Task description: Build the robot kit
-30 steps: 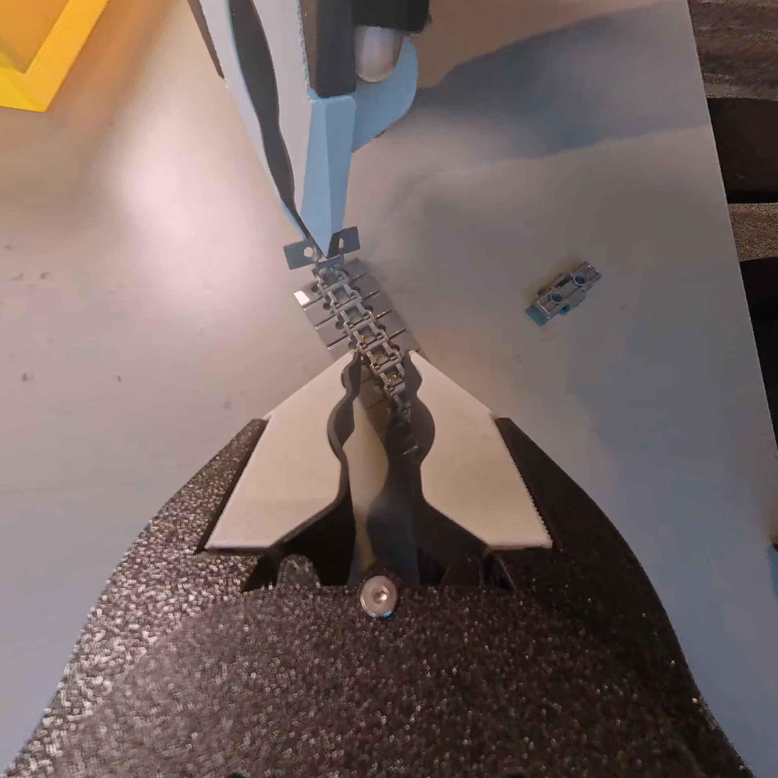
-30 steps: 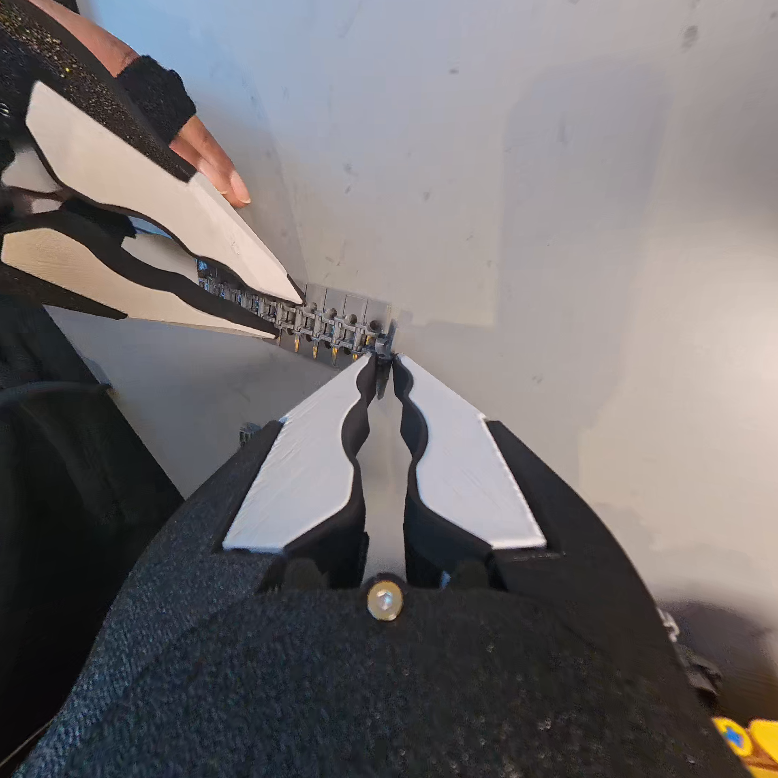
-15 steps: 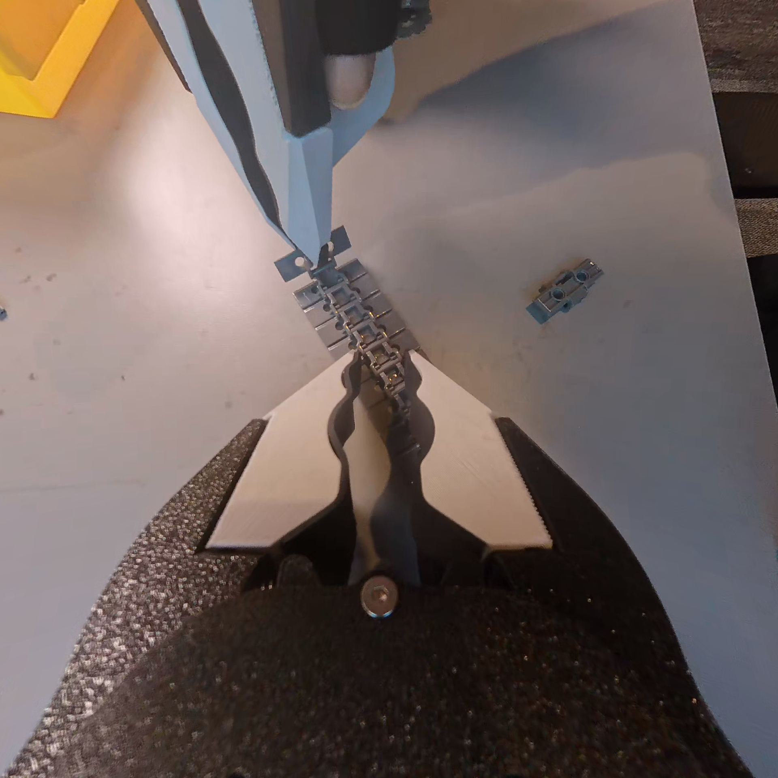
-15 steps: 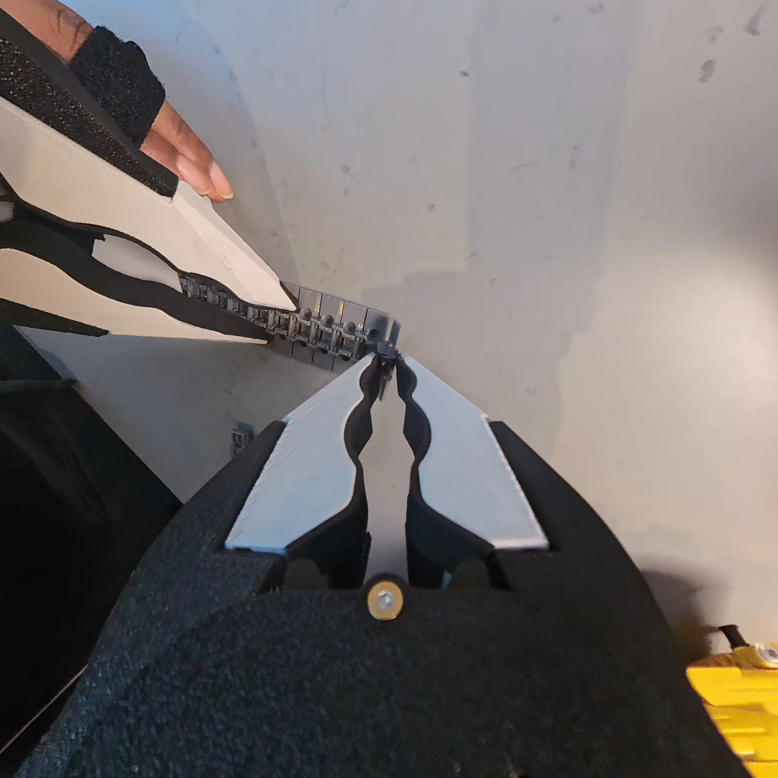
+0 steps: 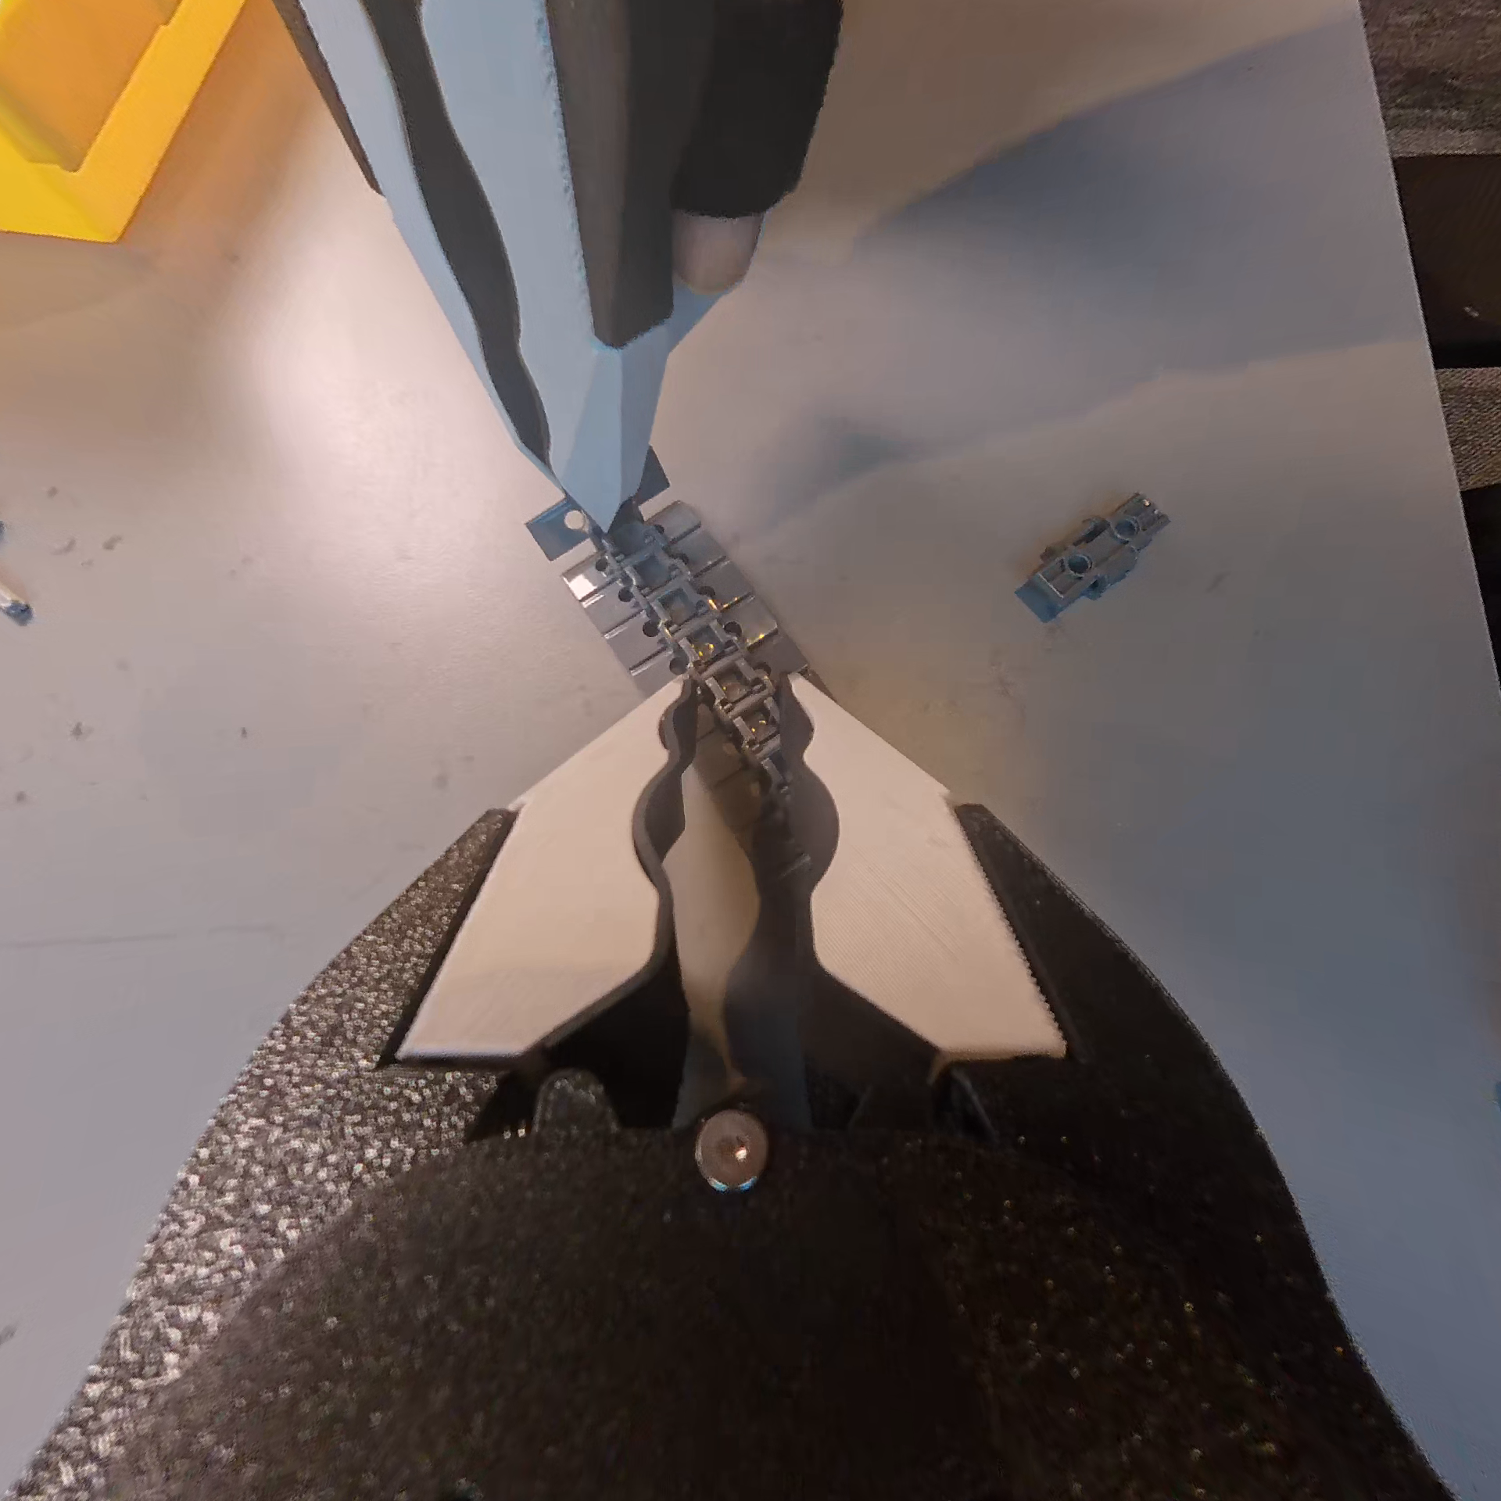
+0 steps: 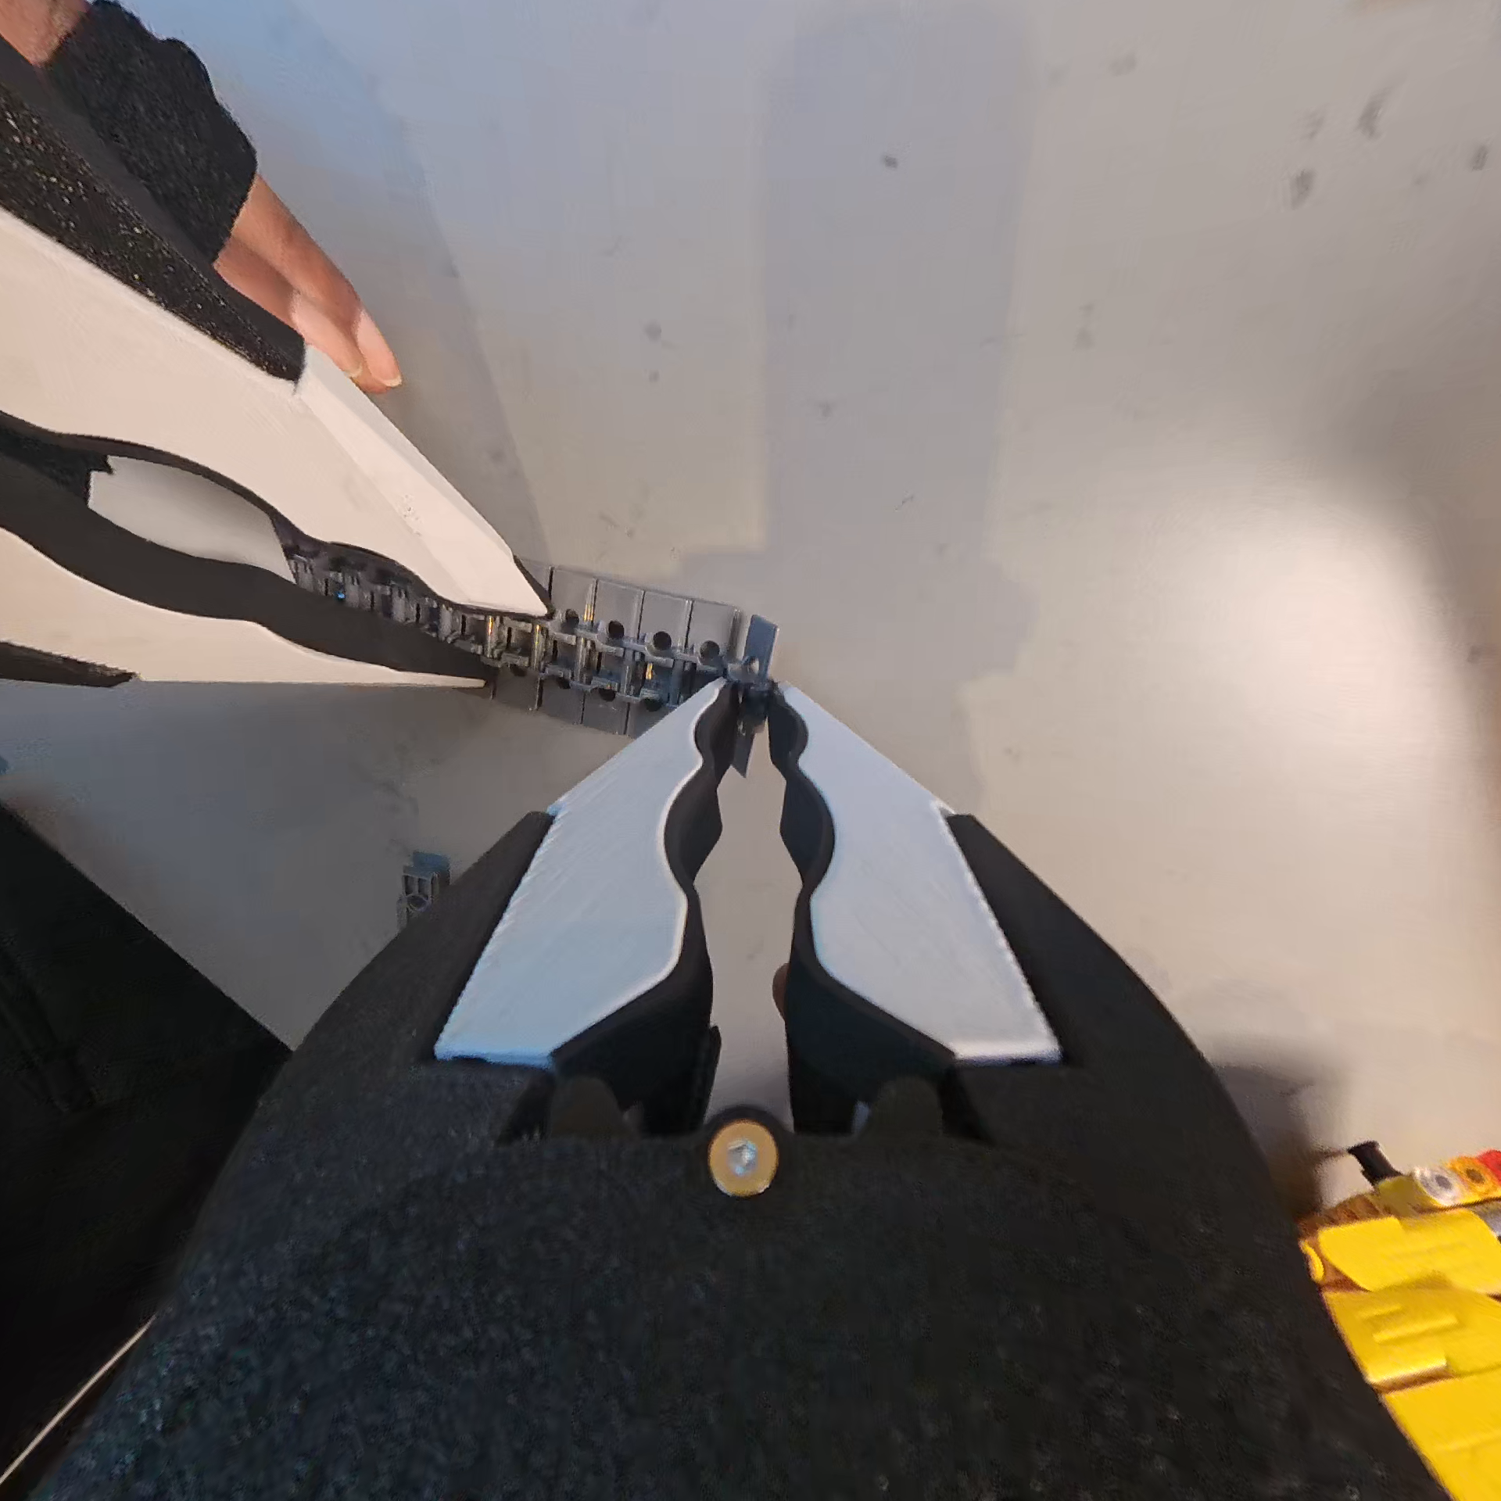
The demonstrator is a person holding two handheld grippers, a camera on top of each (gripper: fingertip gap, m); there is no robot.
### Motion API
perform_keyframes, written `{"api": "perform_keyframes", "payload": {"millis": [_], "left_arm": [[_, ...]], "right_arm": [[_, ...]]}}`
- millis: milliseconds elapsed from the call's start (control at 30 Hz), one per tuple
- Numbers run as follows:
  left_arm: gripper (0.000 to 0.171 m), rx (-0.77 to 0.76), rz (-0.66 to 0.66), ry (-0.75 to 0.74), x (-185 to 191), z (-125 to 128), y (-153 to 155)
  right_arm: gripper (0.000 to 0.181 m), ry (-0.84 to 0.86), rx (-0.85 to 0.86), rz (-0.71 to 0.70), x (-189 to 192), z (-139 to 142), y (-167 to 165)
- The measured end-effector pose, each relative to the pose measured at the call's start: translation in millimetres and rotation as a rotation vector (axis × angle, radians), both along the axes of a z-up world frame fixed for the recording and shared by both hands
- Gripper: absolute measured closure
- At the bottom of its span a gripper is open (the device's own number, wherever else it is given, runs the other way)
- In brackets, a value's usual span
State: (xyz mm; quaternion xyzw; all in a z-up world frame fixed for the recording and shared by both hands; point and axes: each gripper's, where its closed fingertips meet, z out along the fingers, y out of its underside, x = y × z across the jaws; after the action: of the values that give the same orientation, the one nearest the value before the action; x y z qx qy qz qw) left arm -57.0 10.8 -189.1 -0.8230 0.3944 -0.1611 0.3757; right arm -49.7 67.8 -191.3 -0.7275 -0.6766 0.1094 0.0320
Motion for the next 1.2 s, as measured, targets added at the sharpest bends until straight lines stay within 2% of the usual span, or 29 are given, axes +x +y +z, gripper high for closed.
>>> {"api": "perform_keyframes", "payload": {"millis": [167,333,433,533,667,733,867,1033,1200], "left_arm": [[0.154,-0.001,0.003,-0.005,-0.7,0.0,0.0],[0.154,0.003,0.006,-0.007,-3.4,0.2,0.5],[0.155,0.001,-0.011,-0.010,-0.5,0.4,0.0],[0.155,0.011,-0.022,-0.003,2.7,0.6,0.1],[0.156,0.001,-0.040,-0.009,2.8,0.2,-3.5],[0.156,0.005,-0.045,-0.006,2.3,0.2,-4.4],[0.156,0.014,-0.052,0.001,2.3,0.3,-4.2],[0.156,0.060,-0.047,0.032,-0.1,1.1,2.1],[0.157,0.098,-0.016,-0.004,-5.3,10.2,7.5]], "right_arm": [[0.171,0.038,-0.034,-0.010,-1.1,1.3,4.1],[0.141,0.225,-0.188,-0.109,-4.7,23.9,11.1],[0.145,0.294,-0.145,-0.080,2.6,30.0,4.8],[0.145,0.337,-0.227,-0.161,7.6,34.6,0.5],[0.148,0.407,-0.436,-0.245,9.6,46.7,-10.2],[0.147,0.438,-0.427,-0.246,13.1,50.8,-4.2],[0.148,0.474,-0.307,-0.102,19.8,56.0,-14.9],[0.147,0.382,-0.133,0.167,41.4,40.8,-63.3],[0.147,0.319,-0.041,0.277,63.1,20.3,-97.5]]}}
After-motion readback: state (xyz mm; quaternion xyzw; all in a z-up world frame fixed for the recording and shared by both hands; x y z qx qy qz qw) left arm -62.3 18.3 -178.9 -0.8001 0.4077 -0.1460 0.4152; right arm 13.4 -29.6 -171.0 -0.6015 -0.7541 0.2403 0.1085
